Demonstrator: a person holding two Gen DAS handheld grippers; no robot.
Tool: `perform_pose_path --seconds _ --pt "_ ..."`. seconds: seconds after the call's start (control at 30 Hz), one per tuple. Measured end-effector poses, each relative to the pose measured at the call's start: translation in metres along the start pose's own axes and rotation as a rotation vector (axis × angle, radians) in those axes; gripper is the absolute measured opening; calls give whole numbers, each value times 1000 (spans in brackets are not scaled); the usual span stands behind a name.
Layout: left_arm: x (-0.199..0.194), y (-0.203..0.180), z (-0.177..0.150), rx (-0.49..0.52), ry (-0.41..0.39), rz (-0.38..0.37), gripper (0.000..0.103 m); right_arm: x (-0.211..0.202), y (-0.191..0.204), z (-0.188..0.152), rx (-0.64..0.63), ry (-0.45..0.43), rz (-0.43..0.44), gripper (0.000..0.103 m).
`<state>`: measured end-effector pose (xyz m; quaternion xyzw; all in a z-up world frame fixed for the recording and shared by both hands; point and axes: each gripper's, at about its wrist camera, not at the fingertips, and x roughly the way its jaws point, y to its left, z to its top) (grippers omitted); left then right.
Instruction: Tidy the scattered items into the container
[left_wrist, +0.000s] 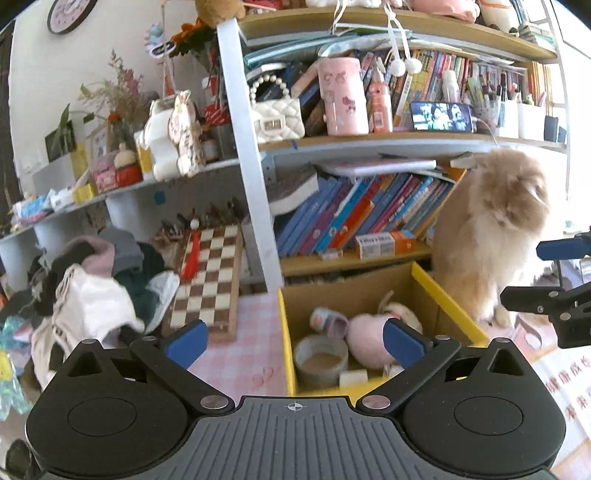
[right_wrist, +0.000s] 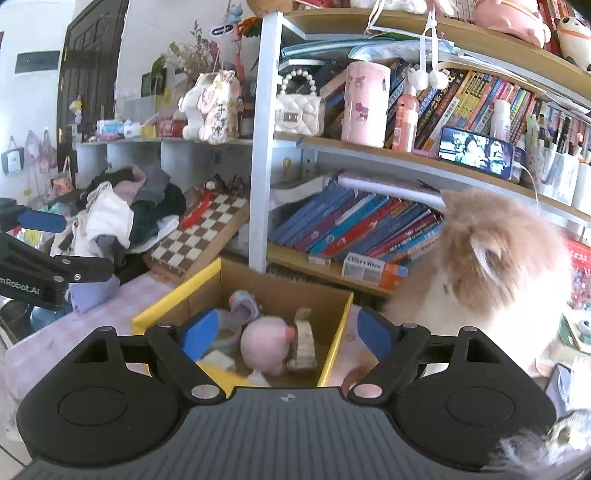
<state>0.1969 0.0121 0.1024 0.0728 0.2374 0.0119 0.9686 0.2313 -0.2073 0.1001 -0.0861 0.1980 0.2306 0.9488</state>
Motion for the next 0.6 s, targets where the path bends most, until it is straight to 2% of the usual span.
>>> perform_pose_path --seconds 0.3,0.6 --pt "-16 -1 -55 -50 93 -16 102 -18 30 -49 -25 109 -48 86" --pt "-26 -12 -104 -106 166 -11 102 -31 65 -98 -12 175 -71 86"
